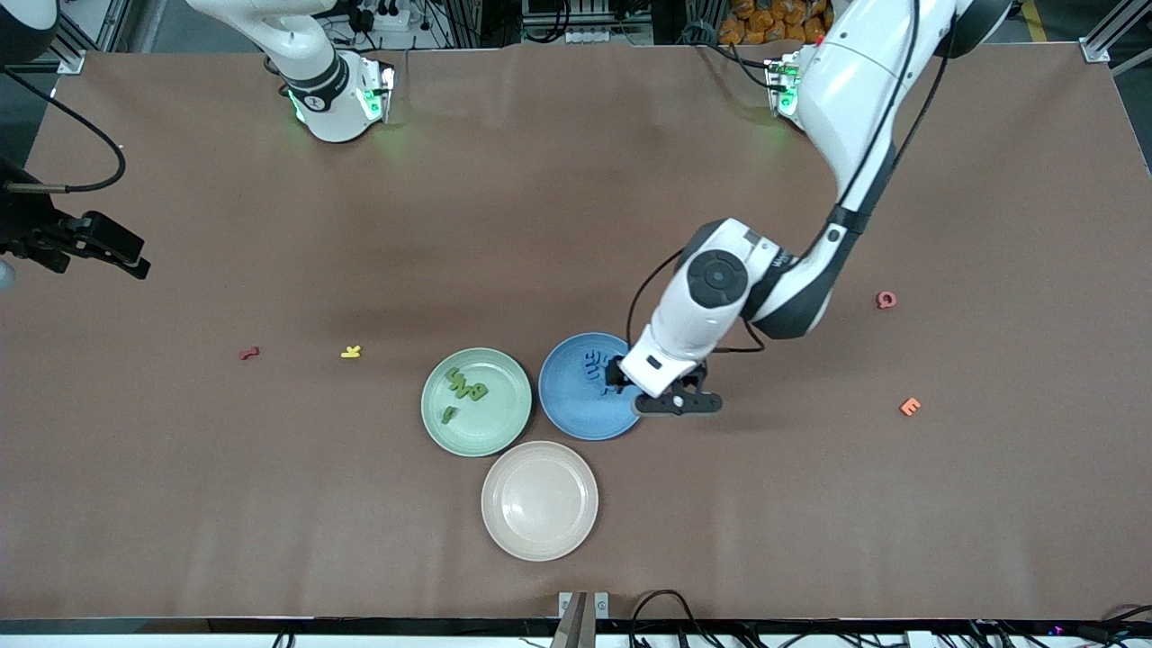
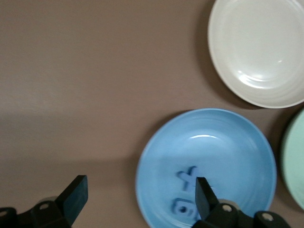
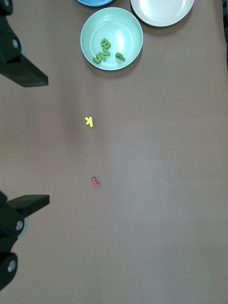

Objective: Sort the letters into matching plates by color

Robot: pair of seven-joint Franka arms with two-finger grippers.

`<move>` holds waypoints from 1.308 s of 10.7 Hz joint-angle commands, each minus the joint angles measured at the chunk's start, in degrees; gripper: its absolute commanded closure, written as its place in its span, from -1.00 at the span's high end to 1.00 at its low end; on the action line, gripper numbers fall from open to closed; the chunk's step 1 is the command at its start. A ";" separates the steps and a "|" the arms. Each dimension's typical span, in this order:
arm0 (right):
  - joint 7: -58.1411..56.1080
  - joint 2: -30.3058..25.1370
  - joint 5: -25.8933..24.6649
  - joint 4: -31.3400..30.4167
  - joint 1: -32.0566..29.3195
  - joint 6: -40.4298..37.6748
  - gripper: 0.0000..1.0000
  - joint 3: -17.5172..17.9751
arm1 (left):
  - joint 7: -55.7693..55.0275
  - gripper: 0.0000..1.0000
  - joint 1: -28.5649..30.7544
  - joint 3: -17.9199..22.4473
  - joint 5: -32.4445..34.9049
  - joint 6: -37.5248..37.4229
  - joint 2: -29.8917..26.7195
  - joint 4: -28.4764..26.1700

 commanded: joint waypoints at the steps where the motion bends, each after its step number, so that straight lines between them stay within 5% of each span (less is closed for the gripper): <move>1: -0.07 -0.06 0.55 0.03 -0.19 0.16 1.00 0.24 | 9.23 1.00 3.91 -0.17 -0.19 -8.70 -3.90 0.16; 5: 0.02 0.03 0.55 0.03 0.08 0.16 1.00 0.24 | 12.60 1.00 8.13 -0.61 -0.28 -20.39 -10.57 -3.33; 11: -0.07 0.12 0.55 0.03 0.08 0.16 1.00 0.24 | 13.04 1.00 12.71 -1.14 -0.98 -19.71 -27.27 -25.55; 14: -0.07 0.12 0.55 0.03 0.08 0.16 1.00 0.24 | 13.04 1.00 13.50 -1.14 -1.16 -19.71 -31.93 -32.16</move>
